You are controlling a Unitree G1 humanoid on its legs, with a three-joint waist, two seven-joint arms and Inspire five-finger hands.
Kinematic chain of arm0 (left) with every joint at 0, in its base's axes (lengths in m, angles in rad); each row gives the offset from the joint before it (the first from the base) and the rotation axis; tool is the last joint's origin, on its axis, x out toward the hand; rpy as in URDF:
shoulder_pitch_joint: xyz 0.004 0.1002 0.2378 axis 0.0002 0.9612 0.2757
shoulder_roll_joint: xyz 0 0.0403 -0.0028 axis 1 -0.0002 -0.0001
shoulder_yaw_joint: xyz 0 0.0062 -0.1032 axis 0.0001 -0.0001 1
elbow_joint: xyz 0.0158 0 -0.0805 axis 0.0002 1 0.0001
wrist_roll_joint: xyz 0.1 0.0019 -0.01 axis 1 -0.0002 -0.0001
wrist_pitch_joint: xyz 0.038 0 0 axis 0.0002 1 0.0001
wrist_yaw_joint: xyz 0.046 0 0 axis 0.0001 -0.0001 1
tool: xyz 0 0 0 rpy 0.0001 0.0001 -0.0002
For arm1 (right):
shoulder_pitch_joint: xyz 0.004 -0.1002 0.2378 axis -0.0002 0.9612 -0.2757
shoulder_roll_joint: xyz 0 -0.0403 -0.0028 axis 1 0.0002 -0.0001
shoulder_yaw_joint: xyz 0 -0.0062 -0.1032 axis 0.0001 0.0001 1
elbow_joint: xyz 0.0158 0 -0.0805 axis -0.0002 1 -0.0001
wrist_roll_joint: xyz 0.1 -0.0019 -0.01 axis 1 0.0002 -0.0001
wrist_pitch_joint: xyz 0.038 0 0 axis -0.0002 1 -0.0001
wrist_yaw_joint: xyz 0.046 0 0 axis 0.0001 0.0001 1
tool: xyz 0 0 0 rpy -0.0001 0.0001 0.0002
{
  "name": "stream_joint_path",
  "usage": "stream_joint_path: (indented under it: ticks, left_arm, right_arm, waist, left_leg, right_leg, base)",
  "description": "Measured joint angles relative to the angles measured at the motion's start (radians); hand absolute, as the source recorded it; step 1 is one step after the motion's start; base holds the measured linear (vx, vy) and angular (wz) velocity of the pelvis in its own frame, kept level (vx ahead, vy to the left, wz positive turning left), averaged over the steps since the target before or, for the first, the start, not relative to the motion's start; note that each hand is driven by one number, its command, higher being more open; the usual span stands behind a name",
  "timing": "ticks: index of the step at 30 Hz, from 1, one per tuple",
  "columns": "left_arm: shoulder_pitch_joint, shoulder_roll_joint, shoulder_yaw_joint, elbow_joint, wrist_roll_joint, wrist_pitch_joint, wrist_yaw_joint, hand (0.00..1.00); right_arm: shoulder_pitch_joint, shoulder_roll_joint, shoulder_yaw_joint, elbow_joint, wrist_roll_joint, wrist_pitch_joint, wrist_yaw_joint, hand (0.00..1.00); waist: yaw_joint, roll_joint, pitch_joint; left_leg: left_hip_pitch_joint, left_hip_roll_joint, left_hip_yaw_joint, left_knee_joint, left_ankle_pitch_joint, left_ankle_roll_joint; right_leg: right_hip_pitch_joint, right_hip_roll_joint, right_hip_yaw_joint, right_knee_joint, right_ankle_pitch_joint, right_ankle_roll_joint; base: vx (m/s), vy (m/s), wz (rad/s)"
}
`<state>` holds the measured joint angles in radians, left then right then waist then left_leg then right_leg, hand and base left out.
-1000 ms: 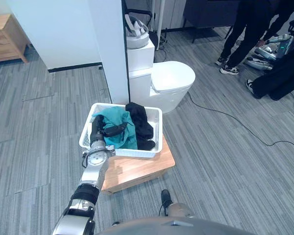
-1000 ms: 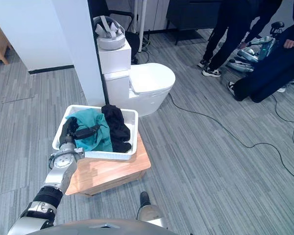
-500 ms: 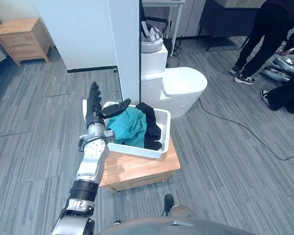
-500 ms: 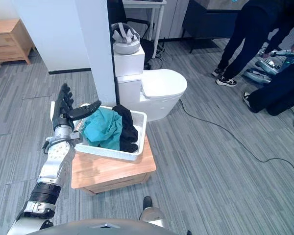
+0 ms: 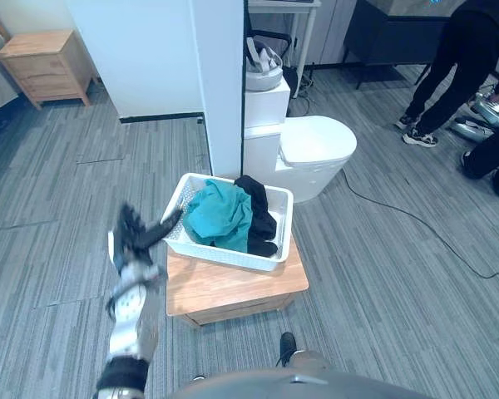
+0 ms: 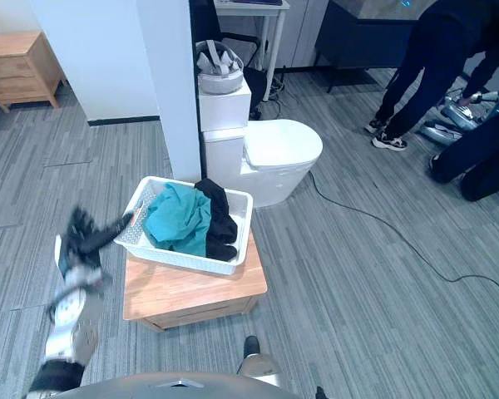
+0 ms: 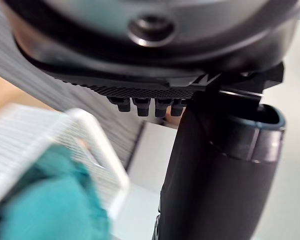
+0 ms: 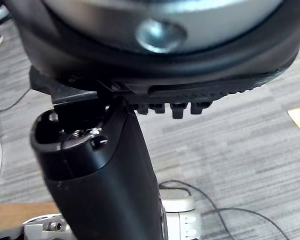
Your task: Tidy up the quilt and then pick up the clothes from the bed and put them into the laundry hamper
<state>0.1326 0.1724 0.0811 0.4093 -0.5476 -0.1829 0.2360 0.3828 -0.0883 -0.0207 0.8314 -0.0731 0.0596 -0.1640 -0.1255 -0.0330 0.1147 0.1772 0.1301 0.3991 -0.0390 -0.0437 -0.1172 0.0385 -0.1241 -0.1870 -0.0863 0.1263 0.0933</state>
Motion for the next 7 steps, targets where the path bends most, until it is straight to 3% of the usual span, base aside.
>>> stream_joint_path:
  ticks: [3, 7]
  left_arm:
    - [0.081, -0.012, -0.024, 0.151, 0.031, 0.051, -0.029, 1.0]
    - [0.111, -0.033, -0.02, 0.377, 0.239, 0.083, -0.053, 1.0]
  right_arm:
    - [-0.006, -0.013, 0.031, 0.0, 0.0, 0.016, -0.001, 1.0]
    - [-0.007, -0.024, 0.047, -0.001, -0.001, 0.016, 0.0, 1.0]
  waist:
    - [0.02, -0.007, 0.005]
    - [0.037, -0.007, 0.016]
  left_leg:
    - [0.003, -0.002, 0.002, -0.002, 0.0, 0.0]
    - [0.006, -0.002, 0.003, -0.007, 0.001, 0.0]
  right_leg:
    - [0.001, 0.0, 0.001, 0.0, 0.0, 0.0]
    - [0.004, 0.001, 0.001, 0.0, -0.002, 0.0]
  base:
    - [-0.02, -0.004, -0.01]
    - [-0.04, -0.02, 0.0]
